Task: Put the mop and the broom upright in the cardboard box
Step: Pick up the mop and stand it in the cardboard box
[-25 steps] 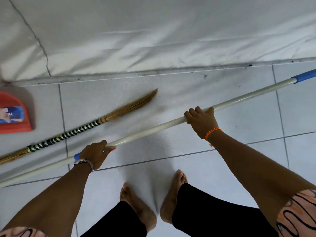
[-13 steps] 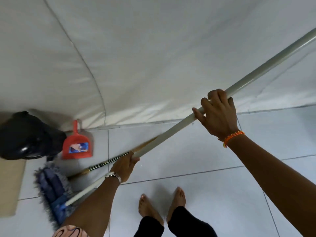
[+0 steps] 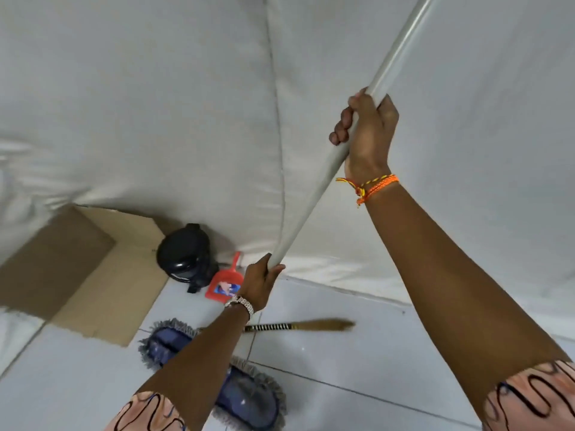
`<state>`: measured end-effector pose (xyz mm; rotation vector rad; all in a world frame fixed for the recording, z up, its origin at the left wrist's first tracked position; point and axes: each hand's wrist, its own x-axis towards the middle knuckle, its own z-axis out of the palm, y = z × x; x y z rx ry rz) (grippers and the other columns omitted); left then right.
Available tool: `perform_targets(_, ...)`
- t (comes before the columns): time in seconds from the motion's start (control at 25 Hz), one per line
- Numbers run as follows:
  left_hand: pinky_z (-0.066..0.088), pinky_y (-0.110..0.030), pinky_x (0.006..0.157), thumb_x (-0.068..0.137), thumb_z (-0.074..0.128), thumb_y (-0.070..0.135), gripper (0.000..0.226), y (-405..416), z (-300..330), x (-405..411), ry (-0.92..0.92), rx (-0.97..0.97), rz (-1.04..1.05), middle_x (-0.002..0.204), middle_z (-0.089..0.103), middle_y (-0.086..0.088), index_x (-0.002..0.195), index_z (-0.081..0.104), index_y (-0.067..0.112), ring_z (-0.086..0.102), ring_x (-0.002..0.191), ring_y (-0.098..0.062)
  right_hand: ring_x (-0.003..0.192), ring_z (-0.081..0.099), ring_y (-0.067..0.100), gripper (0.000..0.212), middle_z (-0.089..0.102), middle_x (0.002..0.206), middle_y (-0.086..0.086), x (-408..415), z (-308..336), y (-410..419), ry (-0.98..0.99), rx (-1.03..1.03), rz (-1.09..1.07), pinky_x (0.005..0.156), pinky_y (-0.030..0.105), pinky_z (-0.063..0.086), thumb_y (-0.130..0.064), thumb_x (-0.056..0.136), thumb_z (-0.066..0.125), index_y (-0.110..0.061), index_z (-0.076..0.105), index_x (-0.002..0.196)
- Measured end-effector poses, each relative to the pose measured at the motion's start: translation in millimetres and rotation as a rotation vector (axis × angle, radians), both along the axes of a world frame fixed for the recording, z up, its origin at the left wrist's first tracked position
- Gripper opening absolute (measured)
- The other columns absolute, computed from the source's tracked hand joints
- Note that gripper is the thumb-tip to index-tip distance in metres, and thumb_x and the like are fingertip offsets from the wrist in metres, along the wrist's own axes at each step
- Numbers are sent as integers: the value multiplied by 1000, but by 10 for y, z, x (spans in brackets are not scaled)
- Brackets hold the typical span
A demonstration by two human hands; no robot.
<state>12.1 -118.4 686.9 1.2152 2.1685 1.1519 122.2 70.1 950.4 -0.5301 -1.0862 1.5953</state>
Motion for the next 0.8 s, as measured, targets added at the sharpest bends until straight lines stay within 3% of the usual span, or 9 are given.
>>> perform_targets(0.24,38,-45,55,92,55,30,35,-792,439,-552,-132,123,166,65,43,-8,86,55,-4,42,62,-17,44,30,17,25,38,56,4,-864,691,-1147,56,195,224,44,24,31,-1,94,47,-14,46,72)
perform_targets(0.4,42,-21,51,93,57,10,21,-1335,677,-1151,-255,190,269,58,48,3,72,53,9,47,52,-8,44,32,18,18,39,56,2,-1557,980,-1957,56,296,271,43,25,33,-5,88,50,-15,47,74)
perform_targets(0.56,39,-22,49,94,58,19,29,-1928,952,-1921,-199,202,263,55,49,2,66,51,13,45,47,-5,43,36,19,8,41,60,7,-2266,1295,-2613,62,361,219,43,27,36,-11,84,54,-12,48,79)
perform_targets(0.68,43,-25,52,95,55,28,35,-2391,1169,-2528,-128,230,271,54,54,0,62,53,17,50,47,-9,41,35,20,19,39,61,10,-2864,1514,-3158,81,373,184,43,26,37,-20,87,60,-14,46,76)
perform_targets(0.8,39,-28,53,95,52,26,35,-2772,1268,-3001,-128,248,253,57,48,-5,63,51,13,44,51,-15,41,35,20,28,40,59,7,-3364,1574,-3585,113,382,195,43,26,36,-26,93,60,-16,44,73)
